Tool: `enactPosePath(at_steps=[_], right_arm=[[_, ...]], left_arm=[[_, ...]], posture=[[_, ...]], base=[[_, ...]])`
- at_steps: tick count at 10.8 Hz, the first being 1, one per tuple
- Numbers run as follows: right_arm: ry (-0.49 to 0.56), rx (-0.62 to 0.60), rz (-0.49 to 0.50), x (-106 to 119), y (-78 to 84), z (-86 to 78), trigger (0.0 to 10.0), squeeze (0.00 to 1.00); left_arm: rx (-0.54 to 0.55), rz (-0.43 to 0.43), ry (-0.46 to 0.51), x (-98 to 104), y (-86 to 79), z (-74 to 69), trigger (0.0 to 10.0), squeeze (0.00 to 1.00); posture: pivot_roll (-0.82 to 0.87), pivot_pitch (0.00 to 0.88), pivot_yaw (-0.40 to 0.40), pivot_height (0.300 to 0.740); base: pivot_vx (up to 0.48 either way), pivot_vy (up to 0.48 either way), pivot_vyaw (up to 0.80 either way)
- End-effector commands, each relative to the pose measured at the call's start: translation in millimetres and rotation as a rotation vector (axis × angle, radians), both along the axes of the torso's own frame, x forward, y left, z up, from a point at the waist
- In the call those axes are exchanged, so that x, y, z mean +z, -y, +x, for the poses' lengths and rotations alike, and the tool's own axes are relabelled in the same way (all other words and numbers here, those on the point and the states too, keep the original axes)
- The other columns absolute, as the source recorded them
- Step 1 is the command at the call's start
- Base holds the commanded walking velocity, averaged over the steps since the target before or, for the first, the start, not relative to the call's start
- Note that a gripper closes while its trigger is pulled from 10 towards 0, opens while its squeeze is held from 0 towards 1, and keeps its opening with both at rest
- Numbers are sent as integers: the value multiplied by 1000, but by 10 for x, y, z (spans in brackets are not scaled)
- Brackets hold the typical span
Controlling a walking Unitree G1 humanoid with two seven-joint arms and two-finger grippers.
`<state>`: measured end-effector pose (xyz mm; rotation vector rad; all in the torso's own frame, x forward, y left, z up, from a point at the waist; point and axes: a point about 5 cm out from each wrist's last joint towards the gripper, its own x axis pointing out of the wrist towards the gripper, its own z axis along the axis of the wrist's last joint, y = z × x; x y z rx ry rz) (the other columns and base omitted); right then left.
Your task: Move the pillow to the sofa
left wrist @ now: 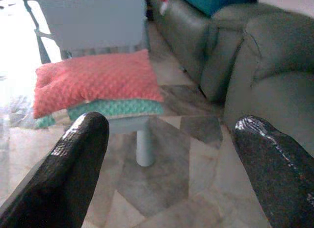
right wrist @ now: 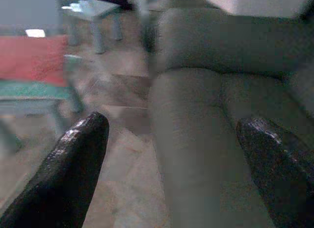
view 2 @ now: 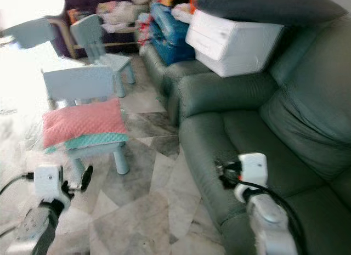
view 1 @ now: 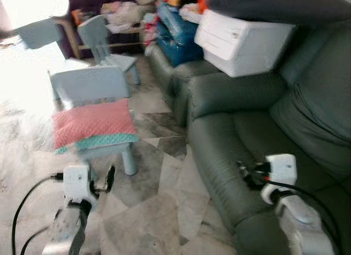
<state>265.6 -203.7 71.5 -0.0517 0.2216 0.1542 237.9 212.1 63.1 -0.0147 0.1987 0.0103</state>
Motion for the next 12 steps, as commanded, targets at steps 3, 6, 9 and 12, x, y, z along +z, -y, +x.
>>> enactPosePath(at_steps=[3,6,9,12], right_arm=[[43,31,-9,142,-71,94,10000,0],[53,32,10,174,-92,158,10000,0],[57,41,14,178,-127,145,10000,0],[56,36,16,173,-119,135,10000,0]], left_arm=[[47,-17,16,47,-76,46,10000,0],[48,-34,-4,22,-37,96,10000,0],[44,-36,-15,5,-35,100,10000,0],[43,-27,-21,-13,0,113,10000,0]], posture=[[-117,0,-33,740],[-119,0,-31,740],[-121,0,-31,740],[-128,0,-31,740]], base=[[0,0,800],[0,160,0],[0,480,0],[0,480,0]])
